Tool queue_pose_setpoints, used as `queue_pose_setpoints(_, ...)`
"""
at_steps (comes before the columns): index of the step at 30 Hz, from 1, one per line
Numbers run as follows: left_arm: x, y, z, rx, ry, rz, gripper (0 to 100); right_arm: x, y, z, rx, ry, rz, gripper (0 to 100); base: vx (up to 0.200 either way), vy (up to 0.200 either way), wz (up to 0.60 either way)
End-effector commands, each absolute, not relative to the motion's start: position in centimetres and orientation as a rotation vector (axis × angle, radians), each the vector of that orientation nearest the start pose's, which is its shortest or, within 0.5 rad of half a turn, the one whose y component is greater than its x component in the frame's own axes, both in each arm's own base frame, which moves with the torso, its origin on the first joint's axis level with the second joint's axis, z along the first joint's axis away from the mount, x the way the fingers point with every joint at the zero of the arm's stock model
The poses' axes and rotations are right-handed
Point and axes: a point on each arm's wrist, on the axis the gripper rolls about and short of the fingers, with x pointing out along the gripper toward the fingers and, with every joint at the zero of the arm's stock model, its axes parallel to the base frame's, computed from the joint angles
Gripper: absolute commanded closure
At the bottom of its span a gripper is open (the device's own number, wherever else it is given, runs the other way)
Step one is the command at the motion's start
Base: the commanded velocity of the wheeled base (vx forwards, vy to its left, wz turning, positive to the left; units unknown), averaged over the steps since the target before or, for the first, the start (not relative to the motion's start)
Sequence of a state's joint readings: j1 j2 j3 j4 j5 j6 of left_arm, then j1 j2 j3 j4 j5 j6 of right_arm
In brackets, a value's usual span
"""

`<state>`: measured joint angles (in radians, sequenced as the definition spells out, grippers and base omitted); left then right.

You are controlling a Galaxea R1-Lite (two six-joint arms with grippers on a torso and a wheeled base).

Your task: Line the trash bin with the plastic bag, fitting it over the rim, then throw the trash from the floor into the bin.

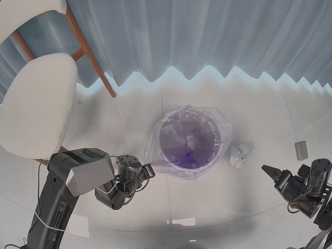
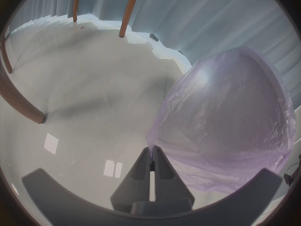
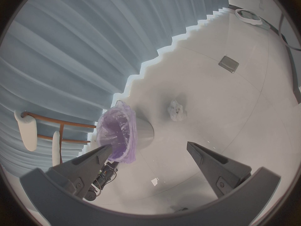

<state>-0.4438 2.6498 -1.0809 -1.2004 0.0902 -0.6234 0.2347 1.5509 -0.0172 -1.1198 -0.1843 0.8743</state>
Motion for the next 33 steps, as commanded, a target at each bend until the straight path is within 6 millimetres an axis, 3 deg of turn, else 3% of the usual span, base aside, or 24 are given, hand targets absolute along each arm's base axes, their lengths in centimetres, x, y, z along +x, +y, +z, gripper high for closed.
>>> queue_pose_setpoints(1, 39.3, -19.5, -6.1, -0.530, 0.413, -0.254, 100, 16.5, 3.5, 8.2, 0.761, 0.430, -0.136, 0, 0.000, 0.000, 0.00)
queue_pose_setpoints(7, 37.2, -18.6, -1.7, -0.559, 0.331, -0.292, 100, 19.6, 4.3, 8.5, 0.760, 0.433, -0.076, 0, 0.000, 0.000, 0.00)
queue_pose_setpoints(12, 34.4, -17.1, -1.1, -0.549, 0.379, -0.288, 100, 23.0, 5.2, 8.0, 0.751, 0.446, -0.047, 0, 0.000, 0.000, 0.00)
queue_pose_setpoints(13, 33.4, -16.7, -1.6, -0.552, 0.417, -0.289, 0, 24.3, 5.4, 7.2, 0.739, 0.460, -0.056, 0, 0.000, 0.000, 0.00)
queue_pose_setpoints(19, 31.1, -15.6, -1.8, -0.565, 0.423, -0.275, 0, 27.6, 5.9, 4.9, 0.683, 0.500, -0.072, 0, 0.000, 0.000, 0.00)
queue_pose_setpoints(23, 29.5, -14.7, 1.4, -0.647, 0.402, -0.281, 0, 30.5, 5.6, 3.8, 0.674, 0.482, -0.091, 0, 0.000, 0.000, 0.00)
queue_pose_setpoints(28, 27.4, -13.6, 7.1, -0.790, 0.290, -0.315, 0, 33.8, 4.2, 3.4, 0.677, 0.449, -0.137, 0, 0.000, 0.000, 0.00)
queue_pose_setpoints(30, 26.5, -13.1, 7.7, -0.796, 0.286, -0.315, 0, 34.3, 3.6, 3.5, 0.680, 0.443, -0.154, 0, 0.000, 0.000, 0.00)
queue_pose_setpoints(33, 23.3, -11.7, 9.1, -0.800, 0.288, -0.317, 0, 36.1, 2.3, 3.9, 0.688, 0.426, -0.191, 0, 0.000, 0.000, 0.00)
